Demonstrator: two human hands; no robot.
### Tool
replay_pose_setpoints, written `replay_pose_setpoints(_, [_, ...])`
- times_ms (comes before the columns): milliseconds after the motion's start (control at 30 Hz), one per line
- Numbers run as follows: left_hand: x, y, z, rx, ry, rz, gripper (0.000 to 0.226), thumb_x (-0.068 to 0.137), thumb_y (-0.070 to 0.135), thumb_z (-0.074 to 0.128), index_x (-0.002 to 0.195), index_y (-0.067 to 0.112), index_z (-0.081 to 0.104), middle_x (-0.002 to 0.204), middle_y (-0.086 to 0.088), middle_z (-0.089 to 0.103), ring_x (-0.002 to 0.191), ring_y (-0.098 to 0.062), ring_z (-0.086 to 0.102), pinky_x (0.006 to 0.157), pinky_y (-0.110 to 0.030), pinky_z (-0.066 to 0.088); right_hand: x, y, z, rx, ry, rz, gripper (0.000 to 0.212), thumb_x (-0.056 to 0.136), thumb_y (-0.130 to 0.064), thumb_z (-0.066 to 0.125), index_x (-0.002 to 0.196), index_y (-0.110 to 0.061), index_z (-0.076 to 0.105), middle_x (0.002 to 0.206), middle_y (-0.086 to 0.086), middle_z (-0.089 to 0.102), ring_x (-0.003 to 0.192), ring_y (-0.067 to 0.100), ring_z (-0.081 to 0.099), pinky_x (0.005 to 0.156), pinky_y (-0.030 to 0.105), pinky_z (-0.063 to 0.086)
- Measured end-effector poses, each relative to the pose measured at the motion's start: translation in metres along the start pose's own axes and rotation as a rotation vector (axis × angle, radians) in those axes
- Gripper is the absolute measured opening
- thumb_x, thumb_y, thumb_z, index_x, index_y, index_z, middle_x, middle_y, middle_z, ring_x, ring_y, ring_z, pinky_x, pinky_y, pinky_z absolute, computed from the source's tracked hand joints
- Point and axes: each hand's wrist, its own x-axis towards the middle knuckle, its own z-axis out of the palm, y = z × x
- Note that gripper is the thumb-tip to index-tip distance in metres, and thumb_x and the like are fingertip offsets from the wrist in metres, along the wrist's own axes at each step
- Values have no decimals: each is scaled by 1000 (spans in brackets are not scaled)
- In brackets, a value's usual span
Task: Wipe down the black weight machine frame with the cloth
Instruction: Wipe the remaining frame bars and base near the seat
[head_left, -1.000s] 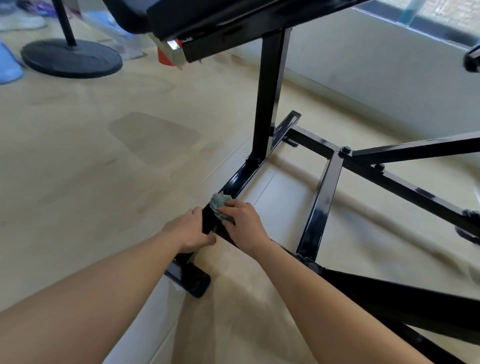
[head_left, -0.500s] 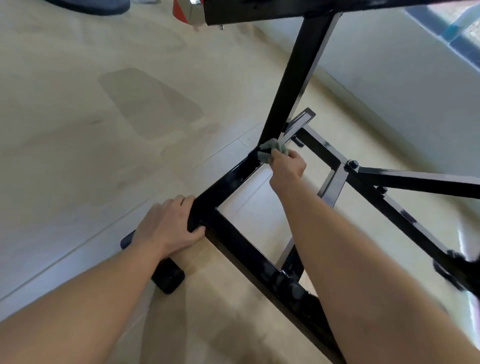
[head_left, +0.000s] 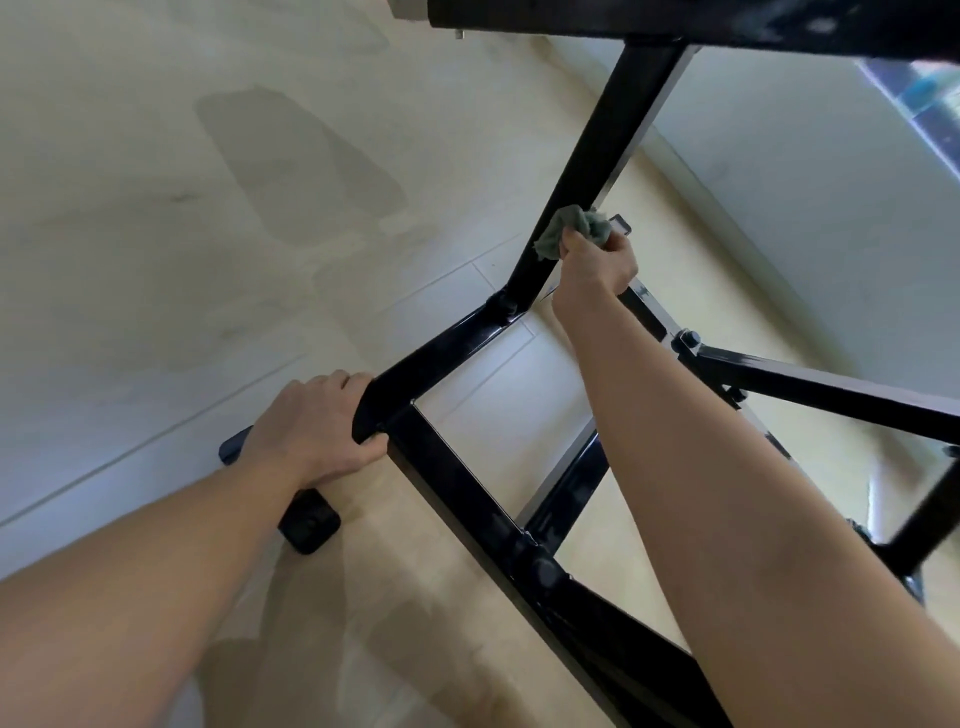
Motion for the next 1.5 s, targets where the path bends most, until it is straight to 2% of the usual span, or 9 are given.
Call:
replay_pose_setpoints(133, [-1, 0, 0, -15, -21, -11, 77, 75, 72, 30, 137, 28, 46, 114, 4, 61, 96, -20, 59, 85, -38, 47, 8, 25, -2, -183, -22, 111, 24, 79, -1, 79, 96, -14, 66, 95, 8, 73, 82, 19, 74, 66, 26, 62])
replay_pose_setpoints(267, [0, -1, 1, -12, -24, -12, 77, 75, 72, 30, 137, 29, 46, 114, 5, 61, 97, -20, 59, 86, -38, 46, 15, 31, -7, -138, -64, 254, 13, 88, 3, 68, 90, -9, 63, 93, 9, 70, 87, 24, 74, 76, 31, 63])
replay_pose_setpoints(400, [-1, -1, 1, 16, -13, -12, 74, 77, 71, 32, 135, 28, 48, 110, 5, 62, 93, -18, 59, 84, -37, 48, 11, 13, -3, -171, -27, 93, 21, 82, -3, 79, 97, -11, 68, 95, 7, 71, 86, 19, 73, 75, 26, 61])
replay_pose_setpoints(567, [-1, 0, 0, 49, -3, -11, 70, 77, 71, 32, 130, 28, 50, 104, 6, 61, 87, -17, 57, 81, -36, 47, 9, -17, 9, -153, 47, -185, 21, 76, -16, 86, 81, -22, 66, 87, 1, 72, 82, 15, 71, 71, 27, 62])
replay_pose_setpoints(900, [-1, 2, 0, 22, -7, -26, 67, 78, 70, 35, 130, 30, 49, 105, 7, 60, 92, -17, 57, 84, -36, 46, 19, 45, 1, -281, 39, 72, 21, 79, -10, 82, 82, -14, 62, 88, 4, 71, 77, 16, 71, 63, 24, 58])
replay_pose_setpoints(1067, [-1, -1, 1, 23, -14, -29, 65, 79, 69, 37, 130, 29, 49, 104, 7, 61, 90, -18, 57, 85, -37, 47, 3, 41, 13, -467, 97, -540, 22, 77, -16, 81, 70, -19, 61, 78, -4, 59, 72, 13, 52, 64, 18, 41])
replay_pose_setpoints(1200, [-1, -1, 2, 35, -11, -28, 64, 79, 69, 36, 125, 28, 51, 99, 6, 60, 86, -17, 56, 82, -37, 48, 10, 23, 17, -497, 23, -744, 10, 76, -15, 81, 84, -9, 79, 88, 0, 71, 76, 9, 56, 70, 2, 39])
replay_pose_setpoints(1333, [-1, 0, 1, 20, -10, -34, 65, 79, 69, 36, 128, 29, 50, 102, 7, 61, 88, -17, 56, 84, -37, 47, 10, 38, 13, -552, -33, -734, 11, 81, -15, 79, 91, -14, 81, 95, -4, 75, 82, 11, 63, 80, 17, 50])
replay_pose_setpoints(1500, [-2, 1, -1, 1, -20, -37, 68, 78, 71, 35, 130, 30, 50, 104, 7, 62, 91, -17, 58, 87, -38, 47, 7, 69, 8, -574, -20, -473, 3, 81, -21, 78, 79, -19, 77, 81, -1, 71, 75, 18, 65, 75, 34, 57])
